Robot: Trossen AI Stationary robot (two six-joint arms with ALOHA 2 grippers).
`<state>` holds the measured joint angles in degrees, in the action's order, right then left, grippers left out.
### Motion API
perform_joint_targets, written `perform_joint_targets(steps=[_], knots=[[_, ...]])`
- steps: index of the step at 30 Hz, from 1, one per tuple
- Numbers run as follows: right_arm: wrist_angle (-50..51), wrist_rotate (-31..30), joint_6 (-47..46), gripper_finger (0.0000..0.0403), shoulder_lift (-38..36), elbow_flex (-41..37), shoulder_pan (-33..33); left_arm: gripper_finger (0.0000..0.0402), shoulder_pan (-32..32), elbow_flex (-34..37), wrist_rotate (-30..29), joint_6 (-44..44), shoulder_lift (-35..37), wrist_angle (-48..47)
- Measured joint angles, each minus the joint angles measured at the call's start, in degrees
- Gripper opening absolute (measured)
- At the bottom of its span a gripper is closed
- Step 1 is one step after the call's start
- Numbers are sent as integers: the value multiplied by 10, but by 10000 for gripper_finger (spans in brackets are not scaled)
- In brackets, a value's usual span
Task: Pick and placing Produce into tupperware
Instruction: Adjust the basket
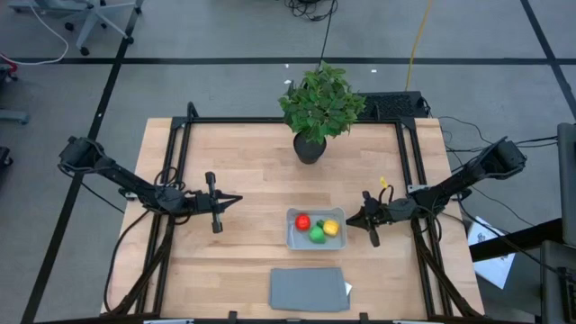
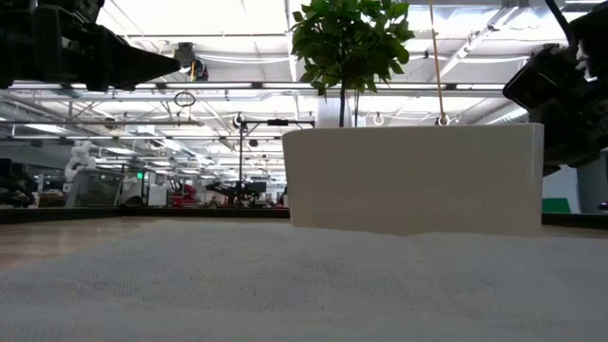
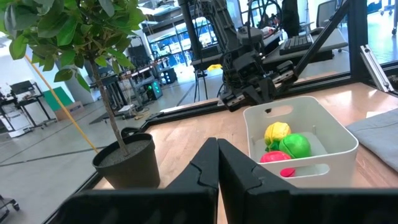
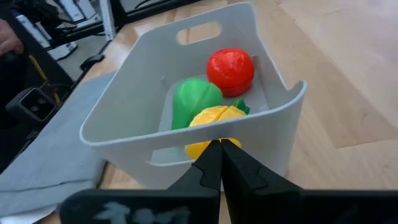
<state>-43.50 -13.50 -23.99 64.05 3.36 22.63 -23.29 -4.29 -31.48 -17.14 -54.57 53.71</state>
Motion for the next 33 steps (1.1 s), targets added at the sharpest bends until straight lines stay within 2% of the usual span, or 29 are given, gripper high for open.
perform_joint_targets(steps=[4, 28, 33], knots=[[0, 15, -4, 0, 0, 0, 0, 1, 0, 0, 0, 0, 0, 0], [30, 18, -18, 0, 0, 0, 0, 1, 0, 0, 0, 23, 0, -5], [30, 19, -14, 0, 0, 0, 0, 1, -1, 0, 17, 11, 0, -17]])
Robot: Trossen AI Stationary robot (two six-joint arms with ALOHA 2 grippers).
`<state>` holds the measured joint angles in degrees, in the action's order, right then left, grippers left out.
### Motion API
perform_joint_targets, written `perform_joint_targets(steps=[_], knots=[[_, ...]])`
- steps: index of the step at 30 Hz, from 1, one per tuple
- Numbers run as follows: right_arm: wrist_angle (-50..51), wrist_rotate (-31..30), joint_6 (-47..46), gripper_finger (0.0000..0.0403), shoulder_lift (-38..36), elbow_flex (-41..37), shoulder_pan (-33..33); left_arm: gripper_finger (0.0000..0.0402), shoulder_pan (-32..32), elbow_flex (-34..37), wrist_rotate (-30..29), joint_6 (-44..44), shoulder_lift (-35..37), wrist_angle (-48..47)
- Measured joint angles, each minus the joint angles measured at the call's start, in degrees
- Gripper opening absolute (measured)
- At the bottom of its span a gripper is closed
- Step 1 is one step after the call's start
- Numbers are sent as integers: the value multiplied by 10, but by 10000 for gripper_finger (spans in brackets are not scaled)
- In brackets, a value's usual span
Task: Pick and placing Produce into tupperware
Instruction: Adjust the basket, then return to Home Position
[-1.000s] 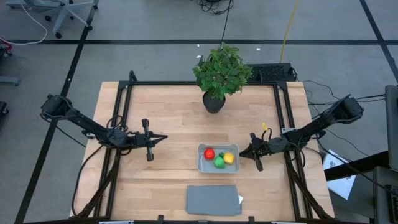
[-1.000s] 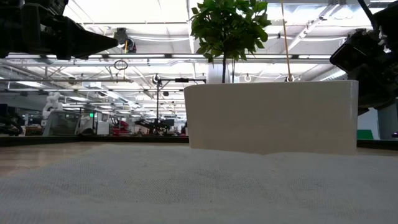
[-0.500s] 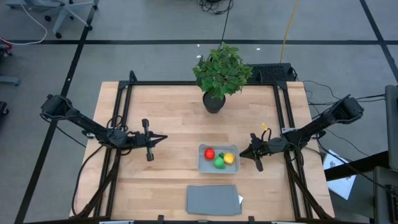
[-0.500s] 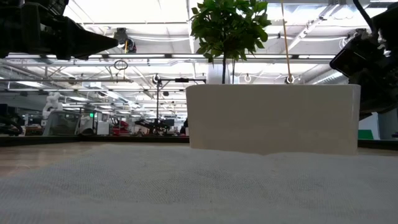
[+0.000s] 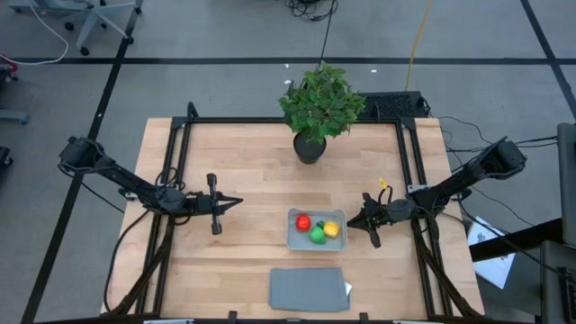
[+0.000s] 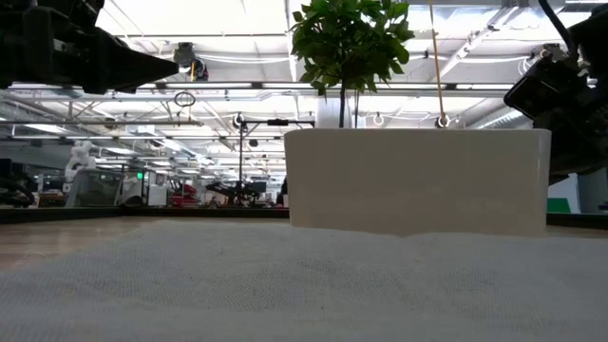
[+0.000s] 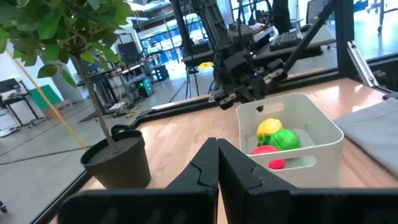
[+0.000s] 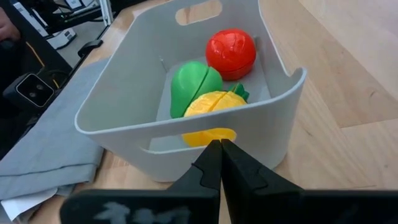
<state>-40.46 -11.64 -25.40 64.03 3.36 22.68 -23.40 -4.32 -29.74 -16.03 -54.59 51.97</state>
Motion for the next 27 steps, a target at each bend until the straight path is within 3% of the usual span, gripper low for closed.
perform_joint_targets(steps=[7, 15, 17, 27], knots=[[26, 0, 6, 0, -10, 0, 0, 1, 0, 0, -3, -11, 0, 0], [120, -27, 13, 0, -78, 0, -13, 1, 0, 0, -3, -11, 0, 1], [143, -48, 29, 0, -99, 0, -17, 1, 0, 0, -3, -15, 0, 1], [127, -46, 147, 0, -193, 4, -57, 1, 0, 0, -20, -39, 0, -16]])
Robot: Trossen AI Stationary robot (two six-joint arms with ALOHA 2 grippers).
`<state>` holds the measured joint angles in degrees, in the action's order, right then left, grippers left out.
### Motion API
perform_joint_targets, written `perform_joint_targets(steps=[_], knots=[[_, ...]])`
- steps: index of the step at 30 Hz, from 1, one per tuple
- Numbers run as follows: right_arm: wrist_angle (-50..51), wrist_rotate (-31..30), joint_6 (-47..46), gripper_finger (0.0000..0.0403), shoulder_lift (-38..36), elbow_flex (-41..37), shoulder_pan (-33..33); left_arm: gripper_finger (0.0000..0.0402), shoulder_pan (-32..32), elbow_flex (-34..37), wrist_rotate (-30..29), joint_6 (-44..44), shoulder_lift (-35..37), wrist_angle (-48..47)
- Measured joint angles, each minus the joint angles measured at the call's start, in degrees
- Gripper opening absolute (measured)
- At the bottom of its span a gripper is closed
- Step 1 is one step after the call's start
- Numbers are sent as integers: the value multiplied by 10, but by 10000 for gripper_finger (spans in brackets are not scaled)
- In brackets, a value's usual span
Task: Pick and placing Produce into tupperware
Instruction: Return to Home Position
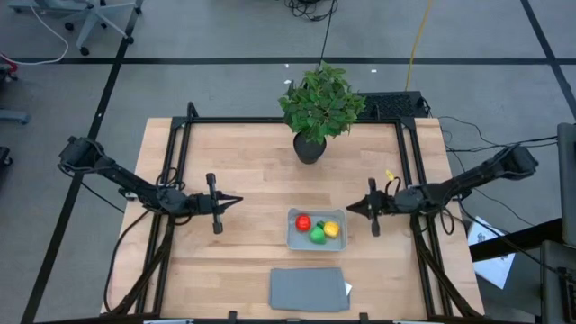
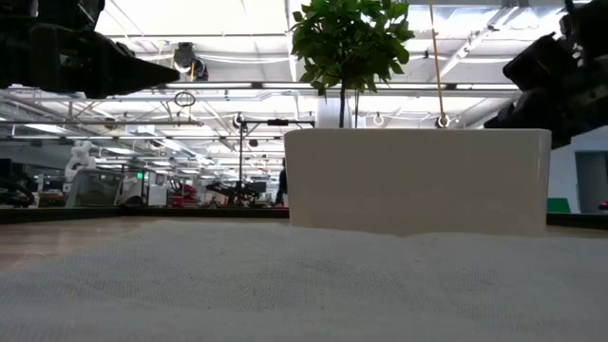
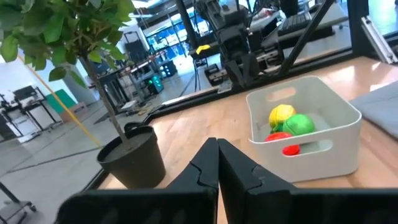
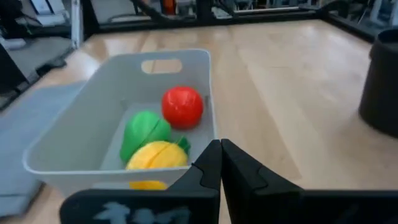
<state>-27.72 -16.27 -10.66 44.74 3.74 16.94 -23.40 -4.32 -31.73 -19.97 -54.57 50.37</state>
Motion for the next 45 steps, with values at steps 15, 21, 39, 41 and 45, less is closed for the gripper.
perform_joint_targets(steps=[15, 21, 39, 41, 45], knots=[[43, 118, 97, 0, -93, 39, -116, 1, 0, 0, -30, -9, 212, -189], [27, 194, 103, 0, -142, 40, -182, 1, 1, 0, -39, -25, 321, -263], [130, 270, 86, 0, -313, 40, -230, 1, 1, 0, -10, -80, 509, -425], [150, 280, 86, 0, -338, 40, -229, 1, 7, 0, 10, -96, 525, -436], [160, 284, 95, 0, -368, 41, -229, 1, 43, -12, 49, -103, 536, -462]])
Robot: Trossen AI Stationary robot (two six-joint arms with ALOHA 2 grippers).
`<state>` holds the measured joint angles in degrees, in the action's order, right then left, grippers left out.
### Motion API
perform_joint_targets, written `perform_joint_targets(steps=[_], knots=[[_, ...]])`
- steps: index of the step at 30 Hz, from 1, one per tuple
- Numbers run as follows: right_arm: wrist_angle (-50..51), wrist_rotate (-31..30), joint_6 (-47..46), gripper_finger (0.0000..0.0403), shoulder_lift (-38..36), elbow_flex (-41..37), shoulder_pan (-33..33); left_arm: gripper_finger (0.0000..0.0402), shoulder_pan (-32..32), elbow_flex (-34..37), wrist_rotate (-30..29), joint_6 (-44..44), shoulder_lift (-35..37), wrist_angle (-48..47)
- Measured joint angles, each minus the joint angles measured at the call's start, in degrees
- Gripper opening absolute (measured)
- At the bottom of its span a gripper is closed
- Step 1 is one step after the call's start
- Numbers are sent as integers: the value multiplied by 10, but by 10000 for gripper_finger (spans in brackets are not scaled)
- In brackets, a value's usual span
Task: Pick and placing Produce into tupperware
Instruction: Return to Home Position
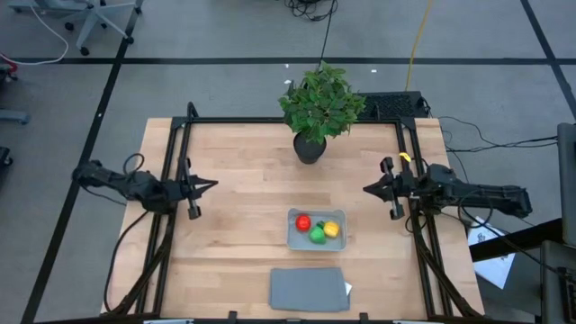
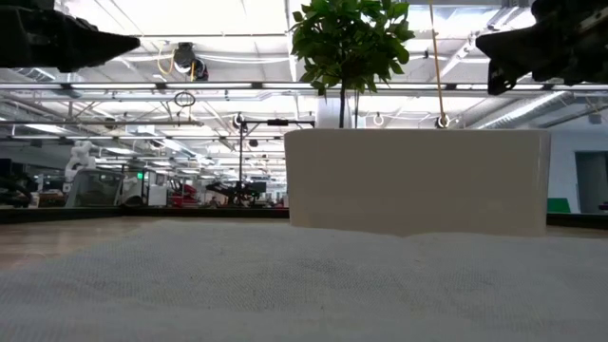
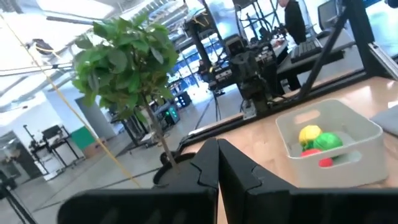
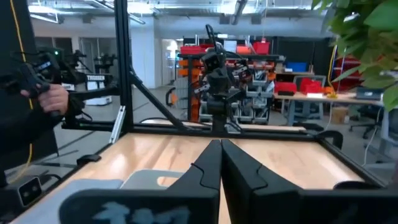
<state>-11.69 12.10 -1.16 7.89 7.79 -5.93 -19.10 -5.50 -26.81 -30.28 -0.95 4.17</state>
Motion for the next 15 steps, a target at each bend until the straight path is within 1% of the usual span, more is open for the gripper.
perform_joint_targets(steps=[7, 11, 15], knots=[[-1, 1, 16, 0, -2, 0, -10, 1, 95, -20, 124, 17, 0, -12], [0, 1, 3, 0, -2, 0, -14, 1, 145, -19, 155, 66, 0, -52], [-2, 1, 3, 0, -3, -10, -14, 1, 181, -18, 225, 112, 0, -65]])
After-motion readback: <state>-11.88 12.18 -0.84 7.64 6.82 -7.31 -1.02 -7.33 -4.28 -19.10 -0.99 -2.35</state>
